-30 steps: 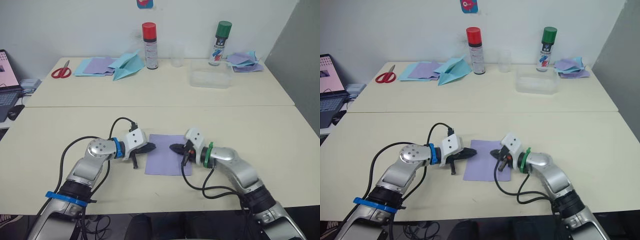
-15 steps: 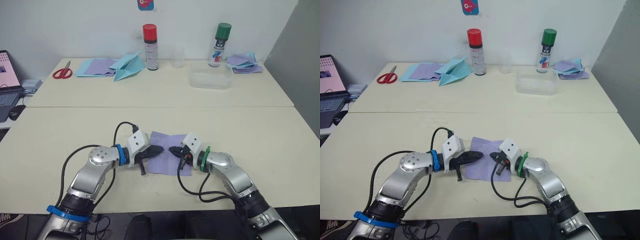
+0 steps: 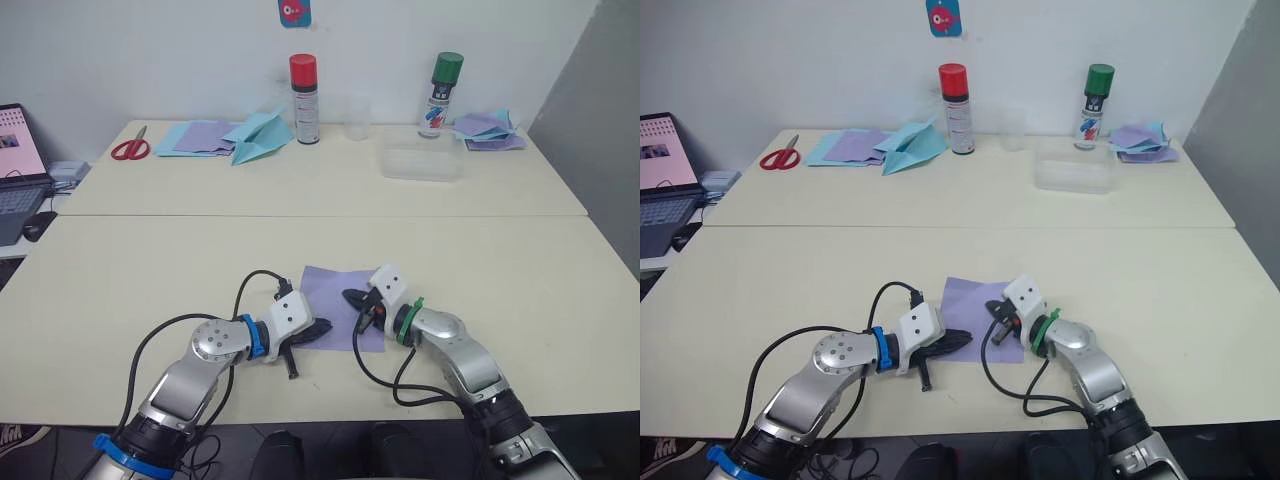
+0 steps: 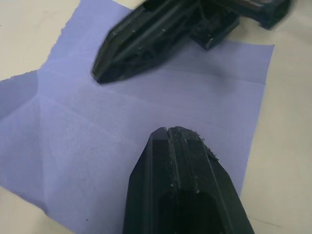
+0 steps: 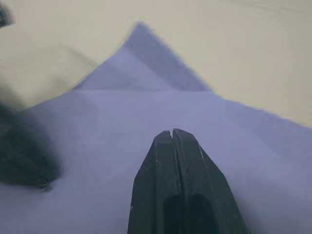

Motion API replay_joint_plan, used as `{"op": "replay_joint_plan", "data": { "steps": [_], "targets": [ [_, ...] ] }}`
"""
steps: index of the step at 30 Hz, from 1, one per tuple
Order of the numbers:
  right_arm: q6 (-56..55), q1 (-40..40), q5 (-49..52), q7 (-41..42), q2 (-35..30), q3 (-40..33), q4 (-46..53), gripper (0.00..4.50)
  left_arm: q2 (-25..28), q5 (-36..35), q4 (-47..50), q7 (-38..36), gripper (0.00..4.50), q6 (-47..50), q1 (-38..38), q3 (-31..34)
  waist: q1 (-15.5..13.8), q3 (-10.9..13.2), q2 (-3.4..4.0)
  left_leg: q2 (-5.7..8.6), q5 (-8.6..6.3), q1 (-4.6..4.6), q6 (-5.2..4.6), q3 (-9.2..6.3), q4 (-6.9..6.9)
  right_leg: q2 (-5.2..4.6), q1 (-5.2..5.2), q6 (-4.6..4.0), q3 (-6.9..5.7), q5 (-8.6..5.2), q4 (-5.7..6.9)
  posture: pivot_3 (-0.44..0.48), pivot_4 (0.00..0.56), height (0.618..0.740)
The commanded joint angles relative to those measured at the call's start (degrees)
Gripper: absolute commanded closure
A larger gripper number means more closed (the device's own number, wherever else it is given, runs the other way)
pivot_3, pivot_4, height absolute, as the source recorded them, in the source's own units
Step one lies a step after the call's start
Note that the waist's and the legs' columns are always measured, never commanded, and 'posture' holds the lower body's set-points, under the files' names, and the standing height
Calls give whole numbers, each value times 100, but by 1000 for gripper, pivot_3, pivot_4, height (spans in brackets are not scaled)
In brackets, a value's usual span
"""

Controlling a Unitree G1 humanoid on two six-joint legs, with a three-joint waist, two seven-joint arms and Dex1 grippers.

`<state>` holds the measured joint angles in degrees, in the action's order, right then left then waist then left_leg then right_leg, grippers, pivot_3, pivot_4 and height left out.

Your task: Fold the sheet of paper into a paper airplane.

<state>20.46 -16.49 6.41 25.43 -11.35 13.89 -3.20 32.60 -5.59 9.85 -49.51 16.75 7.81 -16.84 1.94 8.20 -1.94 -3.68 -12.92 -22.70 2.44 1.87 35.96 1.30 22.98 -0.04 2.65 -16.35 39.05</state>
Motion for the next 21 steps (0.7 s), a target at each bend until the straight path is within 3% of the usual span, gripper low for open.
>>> {"op": "replay_joint_plan", "data": {
  "steps": [1, 7, 14, 21],
  "targets": [
    [153, 93, -102, -574, -54, -578, -282, 4482, 136, 232, -395, -82, 4500, 149, -190, -223, -6, -9, -4, 3, 0, 3, 0, 2, 1, -4, -6, 0, 1, 0, -4, 0, 150, 740],
    [-300, 123, -134, -177, -279, -492, 82, 4482, 131, 184, -444, -100, 4500, 167, -160, -205, -6, -9, -4, 6, 0, 27, 0, 2, -3, -13, -35, -7, -2, -6, -11, 0, 150, 740],
    [-1417, 217, 375, 935, -363, -415, 630, 4482, 7, 155, -404, -24, 4500, 269, -140, -191, -7, 10, 23, 6, 0, 27, 0, -1, -6, -10, -36, -10, -6, -8, -10, 0, 150, 740],
    [-581, 467, 554, 1117, -260, -136, 734, 4482, 5, 106, -270, 41, 4500, 357, -184, -137, -11, 10, 20, 6, 0, 29, 0, -2, -5, -13, -40, -10, -6, -9, -11, 0, 150, 740]
  ]
}}
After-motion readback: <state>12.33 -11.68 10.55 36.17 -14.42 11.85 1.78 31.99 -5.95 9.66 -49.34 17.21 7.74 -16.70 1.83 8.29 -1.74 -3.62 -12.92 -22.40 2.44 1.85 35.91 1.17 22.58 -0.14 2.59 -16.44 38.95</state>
